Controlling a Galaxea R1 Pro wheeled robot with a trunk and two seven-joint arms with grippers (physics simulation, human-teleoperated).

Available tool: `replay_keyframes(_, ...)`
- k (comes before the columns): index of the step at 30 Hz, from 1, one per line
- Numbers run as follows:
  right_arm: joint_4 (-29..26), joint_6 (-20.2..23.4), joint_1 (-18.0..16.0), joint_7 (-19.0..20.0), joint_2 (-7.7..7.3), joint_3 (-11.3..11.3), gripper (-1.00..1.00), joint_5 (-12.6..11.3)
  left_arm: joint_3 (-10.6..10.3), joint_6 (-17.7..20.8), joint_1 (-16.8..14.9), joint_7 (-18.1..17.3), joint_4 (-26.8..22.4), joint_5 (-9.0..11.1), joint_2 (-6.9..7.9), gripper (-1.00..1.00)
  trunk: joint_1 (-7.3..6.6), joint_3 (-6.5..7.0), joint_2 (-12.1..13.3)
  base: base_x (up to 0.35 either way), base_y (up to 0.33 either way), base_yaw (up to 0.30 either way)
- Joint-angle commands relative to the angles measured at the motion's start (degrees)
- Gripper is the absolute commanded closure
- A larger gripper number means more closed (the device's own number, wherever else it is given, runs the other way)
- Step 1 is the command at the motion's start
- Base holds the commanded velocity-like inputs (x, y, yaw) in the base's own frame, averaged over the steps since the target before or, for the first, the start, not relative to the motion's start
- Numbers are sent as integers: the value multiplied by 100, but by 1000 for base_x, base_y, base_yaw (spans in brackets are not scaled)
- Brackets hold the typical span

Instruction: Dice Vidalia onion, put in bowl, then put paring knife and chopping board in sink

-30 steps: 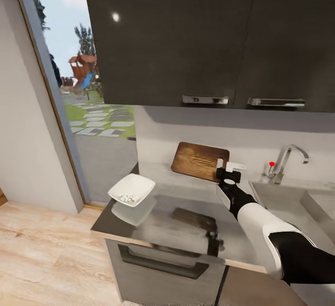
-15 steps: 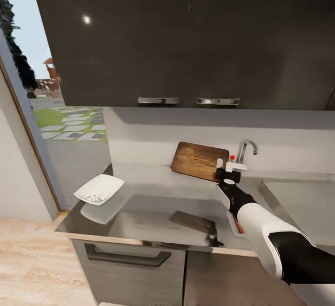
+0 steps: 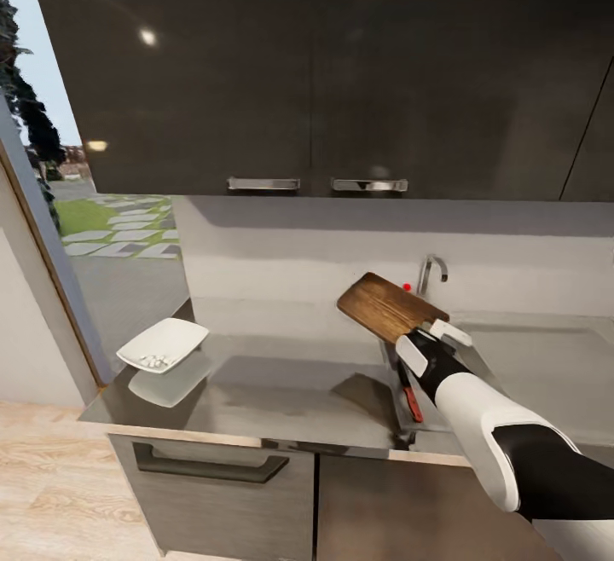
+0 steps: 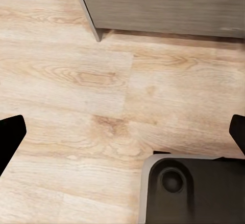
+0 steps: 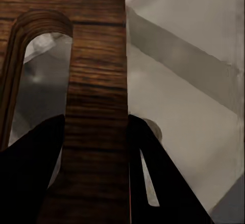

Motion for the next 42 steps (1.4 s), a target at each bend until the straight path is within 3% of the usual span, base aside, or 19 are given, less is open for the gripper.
replay_keyframes(1, -12, 2, -3, -203, 5, 67, 100, -130, -52, -6, 4, 14, -9, 57, 6, -100, 2, 0, -4, 0, -3, 0)
replay_keyframes(4, -45, -7, -3, -805, 62, 74, 100, -301, -52, -6, 4, 17, -18, 57, 8, -100, 2, 0, -4, 0, -1, 0)
replay_keyframes(7, -80, -104, -3, -1697, 255, 61, 100, -349, -52, -6, 4, 22, -18, 57, 12, -100, 2, 0, -4, 0, 0, 0)
replay_keyframes(11, -108, -844, -3, -2882, 358, 62, 100, -590, -52, -13, 4, 23, -32, 57, 24, -100, 2, 0, -4, 0, 0, 0)
replay_keyframes(15, -119, -1109, -3, -3455, 515, 65, 100, -937, -52, -10, 4, 23, -21, 57, 26, -100, 2, 0, -4, 0, 0, 0)
replay_keyframes(21, -132, -1195, -3, -4204, 557, -115, 100, -1230, -52, -6, 4, 26, -16, 59, 26, -100, 2, 0, -4, 4, 1, 0)
replay_keyframes(26, -140, -1197, -3, -4425, 565, -171, 100, -1315, -52, -6, 4, 38, -35, 65, 26, -100, 2, -1, -4, 176, 111, 0)
replay_keyframes(37, -108, -1224, -3, -4431, 507, -298, 100, -1324, -52, -6, 4, 40, -36, 66, 26, -100, 2, -89, -4, 105, 66, 0)
replay_keyframes(42, -38, -1232, -3, -4234, 449, -610, 100, -1289, -52, -6, 4, 40, -36, 66, 24, -100, 2, -134, -4, 135, -127, 0)
